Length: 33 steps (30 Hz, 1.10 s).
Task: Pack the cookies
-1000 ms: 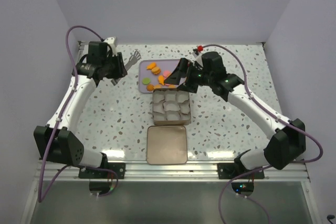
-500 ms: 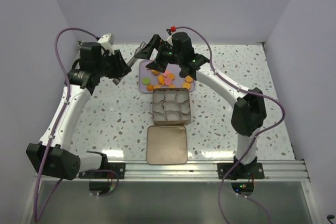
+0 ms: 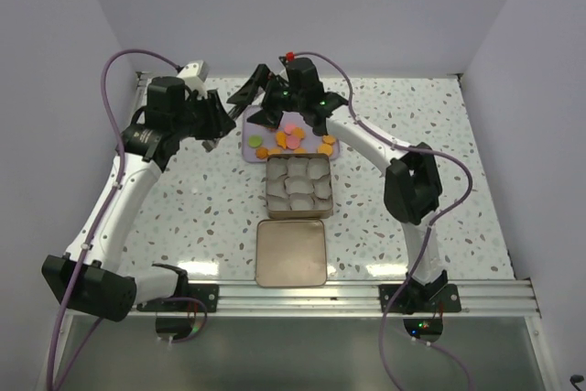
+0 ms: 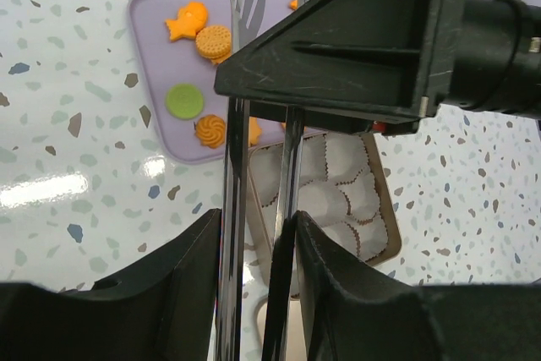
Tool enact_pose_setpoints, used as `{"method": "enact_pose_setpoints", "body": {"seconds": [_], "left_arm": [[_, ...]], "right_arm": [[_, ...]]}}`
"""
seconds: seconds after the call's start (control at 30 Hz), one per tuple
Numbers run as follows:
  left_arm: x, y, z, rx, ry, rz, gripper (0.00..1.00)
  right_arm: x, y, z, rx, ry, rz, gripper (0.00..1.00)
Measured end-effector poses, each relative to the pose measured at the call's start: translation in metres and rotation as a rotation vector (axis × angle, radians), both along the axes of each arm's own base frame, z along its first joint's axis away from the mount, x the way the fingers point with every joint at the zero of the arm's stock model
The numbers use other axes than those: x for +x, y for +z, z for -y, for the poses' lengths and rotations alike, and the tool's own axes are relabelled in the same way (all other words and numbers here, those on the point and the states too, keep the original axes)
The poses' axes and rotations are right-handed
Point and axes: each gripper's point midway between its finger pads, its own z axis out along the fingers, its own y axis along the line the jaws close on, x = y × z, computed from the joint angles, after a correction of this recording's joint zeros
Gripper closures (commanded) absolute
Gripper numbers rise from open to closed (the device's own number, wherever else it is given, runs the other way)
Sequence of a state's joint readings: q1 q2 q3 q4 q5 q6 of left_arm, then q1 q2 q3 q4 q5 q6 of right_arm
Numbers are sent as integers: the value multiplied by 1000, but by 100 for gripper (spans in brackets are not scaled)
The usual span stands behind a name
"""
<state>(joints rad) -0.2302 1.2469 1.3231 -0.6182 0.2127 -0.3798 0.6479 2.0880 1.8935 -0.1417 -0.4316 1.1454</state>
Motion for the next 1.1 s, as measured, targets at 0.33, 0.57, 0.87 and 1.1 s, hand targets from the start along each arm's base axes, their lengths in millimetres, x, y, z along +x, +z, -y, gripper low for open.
{"method": "enact_pose_setpoints", "body": {"seconds": [0.33,0.57,0.87,1.1], "left_arm": [[-2,-1,6,5,-15,0,53],[-3,0,12,3,-32,8,43],[-3,-5,10,23,-16,2,31],[-9,-28,14,52,-22,-43,32]], "right_arm": [[5,-5,-17,40,53,-58,64],[5,-8,-24,73,77,-93,90],[8,-15,-27,85,66,-134,91],[9,-3,-31,141,54,-160,92]]}}
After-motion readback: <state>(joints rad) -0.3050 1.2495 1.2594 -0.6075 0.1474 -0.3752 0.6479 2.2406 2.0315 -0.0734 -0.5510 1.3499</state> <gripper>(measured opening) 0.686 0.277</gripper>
